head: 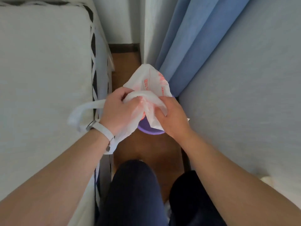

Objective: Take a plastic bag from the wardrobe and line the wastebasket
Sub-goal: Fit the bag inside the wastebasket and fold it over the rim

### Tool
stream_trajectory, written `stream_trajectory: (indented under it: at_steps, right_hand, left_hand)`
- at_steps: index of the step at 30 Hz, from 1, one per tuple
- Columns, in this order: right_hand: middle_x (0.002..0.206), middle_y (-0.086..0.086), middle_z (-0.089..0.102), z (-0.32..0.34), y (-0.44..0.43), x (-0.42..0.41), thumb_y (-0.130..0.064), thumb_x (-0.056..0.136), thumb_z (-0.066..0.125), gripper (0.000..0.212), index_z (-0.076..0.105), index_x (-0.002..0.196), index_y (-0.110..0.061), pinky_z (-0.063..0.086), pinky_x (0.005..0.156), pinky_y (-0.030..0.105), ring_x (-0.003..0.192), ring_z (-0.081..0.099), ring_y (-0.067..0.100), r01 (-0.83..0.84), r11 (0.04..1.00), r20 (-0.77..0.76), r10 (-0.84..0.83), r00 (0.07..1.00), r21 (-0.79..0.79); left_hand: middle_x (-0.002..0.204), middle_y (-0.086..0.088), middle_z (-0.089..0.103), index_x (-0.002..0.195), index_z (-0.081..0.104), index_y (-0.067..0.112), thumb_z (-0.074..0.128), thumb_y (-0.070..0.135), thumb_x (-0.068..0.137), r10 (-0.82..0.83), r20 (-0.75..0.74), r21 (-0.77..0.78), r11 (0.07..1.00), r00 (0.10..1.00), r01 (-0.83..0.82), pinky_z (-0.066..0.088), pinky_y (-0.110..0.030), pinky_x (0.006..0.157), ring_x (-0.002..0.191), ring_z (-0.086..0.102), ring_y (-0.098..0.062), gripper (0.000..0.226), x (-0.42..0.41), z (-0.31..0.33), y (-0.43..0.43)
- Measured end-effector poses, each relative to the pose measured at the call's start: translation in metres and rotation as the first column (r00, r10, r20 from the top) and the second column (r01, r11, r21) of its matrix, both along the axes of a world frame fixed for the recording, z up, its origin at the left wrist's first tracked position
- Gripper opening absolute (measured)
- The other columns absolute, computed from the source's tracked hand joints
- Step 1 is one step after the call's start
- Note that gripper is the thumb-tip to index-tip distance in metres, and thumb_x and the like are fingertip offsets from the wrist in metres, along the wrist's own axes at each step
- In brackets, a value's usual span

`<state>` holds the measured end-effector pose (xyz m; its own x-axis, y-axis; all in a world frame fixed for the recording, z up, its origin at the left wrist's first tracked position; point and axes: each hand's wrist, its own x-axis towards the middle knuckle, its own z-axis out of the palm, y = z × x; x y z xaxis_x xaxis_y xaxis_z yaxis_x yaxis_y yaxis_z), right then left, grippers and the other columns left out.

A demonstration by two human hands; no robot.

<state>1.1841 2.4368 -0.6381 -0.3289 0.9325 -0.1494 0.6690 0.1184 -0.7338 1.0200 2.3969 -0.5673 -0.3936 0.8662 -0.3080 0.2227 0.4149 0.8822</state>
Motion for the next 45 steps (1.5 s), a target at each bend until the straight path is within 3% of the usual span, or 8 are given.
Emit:
stream_trajectory:
  at_steps: [6,12,20,25,31,36,40,45]
  right_hand:
    - [0.117,-0.004,0.061,-0.101,0.011,0.012,-0.027,0.092,0.054,0.032,0.058,0.123,-0.023,0.045,0.092,0.033,0.108,0.051,0.011,0.070,0.994,-0.024,-0.068,0.997,0.081]
    - [0.116,-0.004,0.061,-0.169,0.013,0.008,-0.040,0.090,0.048,0.035,0.057,0.121,-0.027,0.046,0.093,0.043,0.109,0.053,0.014,0.065,0.994,-0.063,-0.059,0.996,0.089]
    - [0.121,0.001,0.058,-0.204,0.021,0.022,-0.036,0.093,0.053,0.034,0.055,0.126,-0.027,0.045,0.094,0.042,0.111,0.051,0.020,-0.029,0.978,0.033,0.023,0.999,0.205]
    - [0.119,0.002,0.058,-0.227,0.006,0.035,-0.028,0.087,0.059,0.038,0.057,0.124,-0.019,0.047,0.093,0.043,0.107,0.053,0.020,-0.035,0.982,0.066,0.023,0.998,0.185]
    - [0.122,0.000,0.056,-0.232,0.001,0.043,-0.028,0.086,0.059,0.041,0.053,0.126,-0.020,0.046,0.094,0.042,0.110,0.052,0.019,-0.032,0.980,0.013,0.030,0.999,0.194]
    - [0.124,-0.002,0.055,-0.236,0.005,0.046,-0.030,0.085,0.060,0.043,0.052,0.127,-0.022,0.046,0.096,0.041,0.112,0.051,0.018,-0.067,0.977,0.010,0.066,0.998,0.203]
    - [0.119,0.001,0.058,-0.243,0.009,0.049,-0.029,0.082,0.060,0.042,0.055,0.123,-0.020,0.047,0.092,0.045,0.106,0.055,0.024,-0.052,0.970,0.050,0.042,0.998,0.239]
    - [0.114,0.001,0.059,-0.242,0.010,0.050,-0.027,0.081,0.060,0.038,0.057,0.118,-0.019,0.048,0.090,0.045,0.102,0.055,0.021,-0.076,0.964,0.063,0.062,0.996,0.254]
  left_hand:
    - [0.078,0.007,0.064,0.085,0.065,0.023,0.065,0.021,0.086,-0.078,-0.040,0.052,0.995,0.996,0.080,0.041,-0.007,0.045,0.072,0.061,-0.006,0.002,0.016,-0.094,0.022]
    - [0.081,0.013,0.065,0.083,0.063,0.032,0.066,0.032,0.084,-0.270,-0.251,0.035,0.957,0.930,0.287,0.048,-0.024,0.062,0.078,0.062,-0.007,0.002,0.000,-0.147,0.036]
    - [0.077,0.006,0.062,0.083,0.061,0.027,0.057,0.034,0.087,-0.525,-0.636,-0.145,0.801,0.566,0.580,0.047,-0.032,0.063,0.074,0.058,-0.015,0.009,0.008,-0.188,0.056]
    - [0.080,0.008,0.063,0.084,0.063,0.029,0.061,0.037,0.085,-0.710,-0.587,-0.359,0.659,0.389,0.661,0.042,-0.028,0.061,0.077,0.058,-0.016,0.008,0.004,-0.222,0.061]
    - [0.079,0.008,0.064,0.083,0.064,0.028,0.063,0.031,0.082,-0.895,-0.333,-0.532,0.439,0.297,0.724,0.049,-0.026,0.068,0.077,0.060,-0.011,0.003,0.011,-0.231,0.061]
    - [0.079,0.007,0.065,0.085,0.061,0.031,0.061,0.033,0.079,-0.825,-0.523,-0.503,0.500,0.212,0.704,0.054,-0.036,0.071,0.075,0.061,-0.015,0.006,0.008,-0.252,0.063]
    - [0.081,0.007,0.066,0.087,0.062,0.029,0.058,0.037,0.079,-0.778,-0.587,-0.478,0.555,0.223,0.681,0.053,-0.037,0.071,0.074,0.060,-0.017,0.011,0.012,-0.275,0.066]
    - [0.101,0.010,0.063,0.110,0.056,0.035,0.056,0.064,0.074,-0.686,-0.681,-0.353,0.614,0.256,0.706,0.050,-0.040,0.078,0.087,0.056,-0.014,0.046,0.018,-0.280,0.066]
